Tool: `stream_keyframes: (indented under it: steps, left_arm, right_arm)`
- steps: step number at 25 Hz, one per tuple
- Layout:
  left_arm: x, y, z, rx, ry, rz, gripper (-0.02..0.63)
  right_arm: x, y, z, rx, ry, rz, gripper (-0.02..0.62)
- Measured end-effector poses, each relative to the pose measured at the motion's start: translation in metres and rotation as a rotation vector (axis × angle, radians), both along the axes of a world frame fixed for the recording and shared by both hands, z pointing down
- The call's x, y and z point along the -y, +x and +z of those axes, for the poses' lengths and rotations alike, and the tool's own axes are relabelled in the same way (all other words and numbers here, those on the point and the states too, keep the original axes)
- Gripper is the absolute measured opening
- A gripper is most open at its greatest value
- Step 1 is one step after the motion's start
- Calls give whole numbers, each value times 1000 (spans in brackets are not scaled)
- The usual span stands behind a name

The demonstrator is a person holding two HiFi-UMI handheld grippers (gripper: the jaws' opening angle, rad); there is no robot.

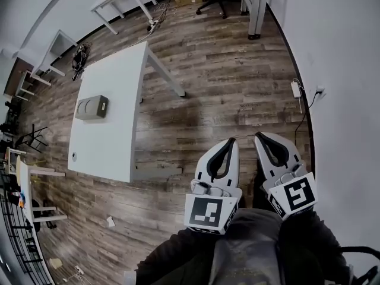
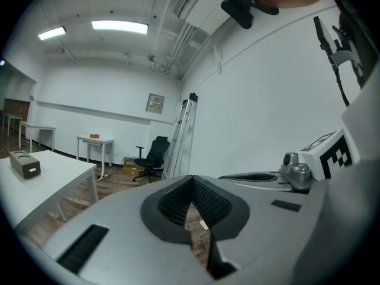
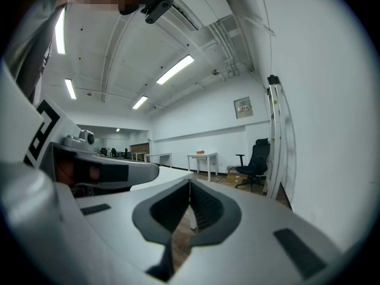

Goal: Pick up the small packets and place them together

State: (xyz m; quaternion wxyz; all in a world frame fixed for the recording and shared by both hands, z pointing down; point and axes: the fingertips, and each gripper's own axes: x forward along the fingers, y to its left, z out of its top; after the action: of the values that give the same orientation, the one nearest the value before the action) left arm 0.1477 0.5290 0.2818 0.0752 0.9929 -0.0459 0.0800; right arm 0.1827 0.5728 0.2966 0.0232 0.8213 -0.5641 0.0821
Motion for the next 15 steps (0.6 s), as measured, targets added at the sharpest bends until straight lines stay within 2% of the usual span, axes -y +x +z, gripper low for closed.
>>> stream_keyframes:
  steps: [15]
  left_arm:
    - [-1, 165, 19, 86, 3, -39, 3]
  right_arm:
    - [3, 164, 22, 82, 7, -46, 5]
